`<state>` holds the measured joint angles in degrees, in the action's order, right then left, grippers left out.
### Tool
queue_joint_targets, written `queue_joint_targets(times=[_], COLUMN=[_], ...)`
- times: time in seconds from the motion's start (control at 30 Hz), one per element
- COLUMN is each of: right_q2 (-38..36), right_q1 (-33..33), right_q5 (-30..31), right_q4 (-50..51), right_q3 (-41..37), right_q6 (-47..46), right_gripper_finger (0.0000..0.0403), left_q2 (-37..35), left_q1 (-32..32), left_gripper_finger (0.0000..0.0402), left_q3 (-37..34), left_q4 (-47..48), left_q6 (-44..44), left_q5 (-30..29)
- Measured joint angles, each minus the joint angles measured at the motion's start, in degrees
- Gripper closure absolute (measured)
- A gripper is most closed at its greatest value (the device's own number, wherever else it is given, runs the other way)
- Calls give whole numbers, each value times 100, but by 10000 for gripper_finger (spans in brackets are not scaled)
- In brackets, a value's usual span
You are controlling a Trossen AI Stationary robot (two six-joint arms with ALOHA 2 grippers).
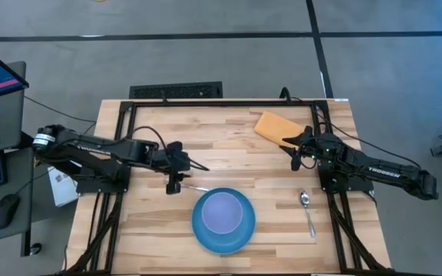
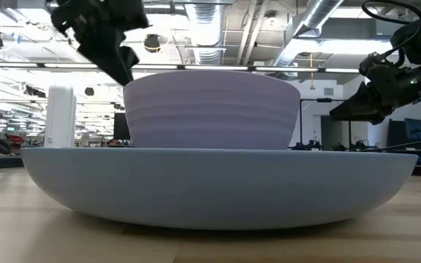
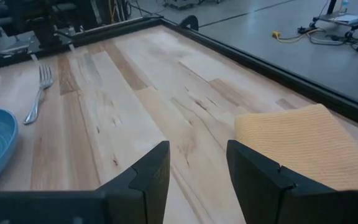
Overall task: Set table place
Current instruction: Move the silver fork beside the blue plate
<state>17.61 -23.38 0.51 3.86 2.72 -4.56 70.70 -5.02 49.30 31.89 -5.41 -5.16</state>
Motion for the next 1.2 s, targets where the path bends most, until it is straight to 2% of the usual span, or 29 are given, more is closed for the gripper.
queue_joint_targets(times=[0.17,0.37,0.83,0.97,1.2], right_q2=[0,0,0,-5,-4], right_q1=[0,0,0,0,-7], right_q5=[65,618,772,774,967], right_q4=[-1,0,-7,-25,-2], right_q3=[0,-2,-5,-7,-9], right_q6=[0,-129,-258,-260,-305], right_gripper_finger=[218,218,218,218,218], left_q2=[0,2,165,507,1067], left_q1=[-6,-6,-105,-105,-10], left_gripper_finger=[278,278,278,278,278], left_q3=[-301,-759,-1174,-1177,-1176], left_q4=[-49,-254,-464,-587,-908], left_q6=[-538,-578,49,134,413], left_q5=[17,-200,28,79,601])
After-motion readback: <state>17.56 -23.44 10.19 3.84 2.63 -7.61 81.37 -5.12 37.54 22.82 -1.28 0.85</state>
